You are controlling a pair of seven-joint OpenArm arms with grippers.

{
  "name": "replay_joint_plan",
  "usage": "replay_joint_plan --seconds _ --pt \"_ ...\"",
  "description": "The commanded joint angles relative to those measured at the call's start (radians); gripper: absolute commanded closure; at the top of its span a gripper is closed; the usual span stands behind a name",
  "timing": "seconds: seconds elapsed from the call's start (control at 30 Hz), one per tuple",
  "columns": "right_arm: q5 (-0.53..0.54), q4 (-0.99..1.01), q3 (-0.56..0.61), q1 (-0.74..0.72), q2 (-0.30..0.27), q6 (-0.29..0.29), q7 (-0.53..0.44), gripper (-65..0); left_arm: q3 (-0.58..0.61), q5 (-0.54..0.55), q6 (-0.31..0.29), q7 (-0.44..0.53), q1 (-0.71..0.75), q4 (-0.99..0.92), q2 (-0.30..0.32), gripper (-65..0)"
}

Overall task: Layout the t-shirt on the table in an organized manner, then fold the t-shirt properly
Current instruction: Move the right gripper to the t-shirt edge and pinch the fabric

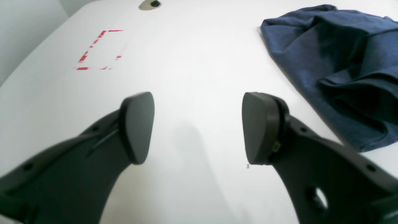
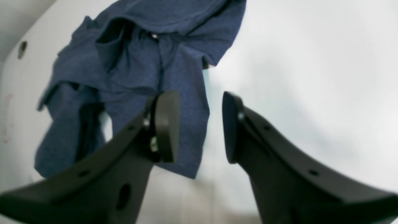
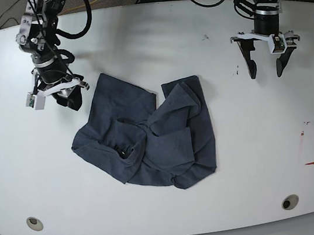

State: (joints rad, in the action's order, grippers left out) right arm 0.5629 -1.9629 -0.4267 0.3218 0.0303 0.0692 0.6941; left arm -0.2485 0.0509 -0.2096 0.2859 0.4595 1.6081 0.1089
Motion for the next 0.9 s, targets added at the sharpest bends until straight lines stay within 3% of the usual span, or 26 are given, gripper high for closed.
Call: replay_joint_plan --seconds 0.0,0.43,0.87 --pt "0.07 0.001 -0.022 -0.01 -0.005 0.008 0.029 -22.7 -0.004 0.011 0.003 0.028 -0.001 0.022 0.004 -41.8" --pt "0.207 0.124 -0.014 -0.01 -0.003 0.008 0.068 -22.7 -0.01 0.013 0.008 0.026 0.0 0.025 0.004 -41.6" --pt "0.216 0.152 0.015 -0.026 0.016 0.016 0.115 -22.7 -0.012 0.013 0.008 0.026 0.0 0.024 0.004 -41.5"
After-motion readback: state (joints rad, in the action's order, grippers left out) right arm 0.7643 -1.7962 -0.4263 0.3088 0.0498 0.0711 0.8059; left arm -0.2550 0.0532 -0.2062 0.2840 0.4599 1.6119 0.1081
